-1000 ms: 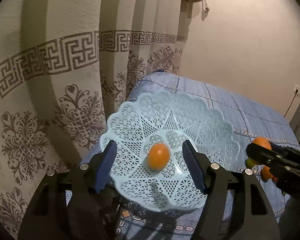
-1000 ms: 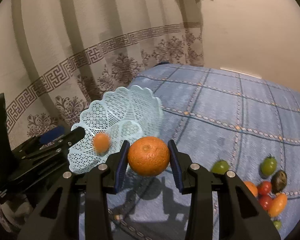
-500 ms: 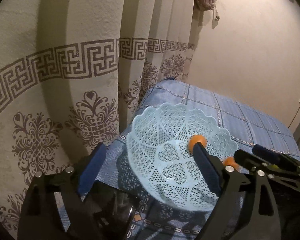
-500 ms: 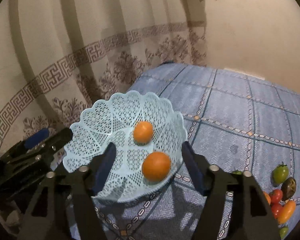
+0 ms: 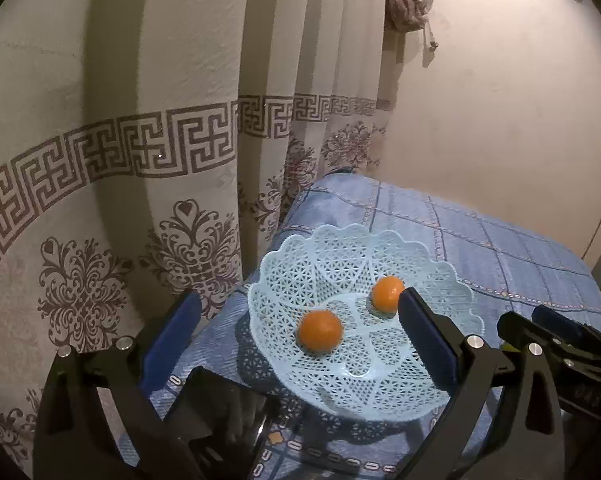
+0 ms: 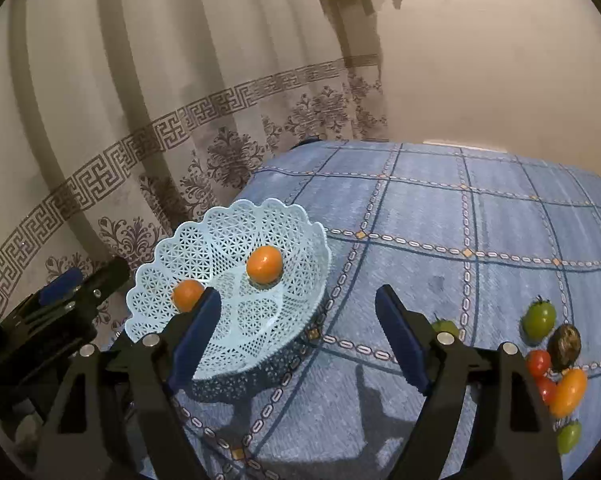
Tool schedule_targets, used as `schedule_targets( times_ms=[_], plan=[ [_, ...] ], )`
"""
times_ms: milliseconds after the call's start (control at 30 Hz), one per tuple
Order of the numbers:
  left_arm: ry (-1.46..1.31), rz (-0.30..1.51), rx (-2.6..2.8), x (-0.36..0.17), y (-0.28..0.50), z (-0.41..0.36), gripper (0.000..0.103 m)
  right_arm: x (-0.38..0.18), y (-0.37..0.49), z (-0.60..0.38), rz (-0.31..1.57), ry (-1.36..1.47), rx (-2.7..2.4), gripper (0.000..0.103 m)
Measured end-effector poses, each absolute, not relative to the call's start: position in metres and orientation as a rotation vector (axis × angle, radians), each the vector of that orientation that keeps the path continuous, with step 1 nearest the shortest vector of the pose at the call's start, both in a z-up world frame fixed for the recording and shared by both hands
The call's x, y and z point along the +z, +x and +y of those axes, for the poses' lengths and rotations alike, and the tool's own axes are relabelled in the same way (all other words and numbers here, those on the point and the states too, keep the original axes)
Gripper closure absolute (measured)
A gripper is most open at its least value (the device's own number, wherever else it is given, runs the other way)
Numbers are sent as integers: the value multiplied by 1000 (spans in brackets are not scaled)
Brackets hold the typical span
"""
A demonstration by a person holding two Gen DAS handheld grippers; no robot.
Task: Organize fruits
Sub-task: 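Move the right tool back to the fruit pile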
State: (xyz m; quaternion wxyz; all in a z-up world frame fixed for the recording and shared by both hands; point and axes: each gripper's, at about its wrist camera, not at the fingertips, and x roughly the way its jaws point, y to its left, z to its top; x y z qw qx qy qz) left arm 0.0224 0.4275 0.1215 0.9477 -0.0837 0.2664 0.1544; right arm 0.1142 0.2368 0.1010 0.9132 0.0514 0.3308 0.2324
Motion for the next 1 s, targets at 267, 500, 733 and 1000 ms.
schedule_targets(
  times_ms=[267,500,733,1000],
  plan=[
    [-146,533,291,125,20,415,3,98,108,214,684,132,438,23],
    [-119,529,267,126,20,401,3,93,110,191,696,171,381,23],
    [-97,526,242,123,20,384,3,90,105,173,699,186,357,23],
    [-76,546,202,119,26,358,3,93,103,143,689,189,292,20]
  ],
)
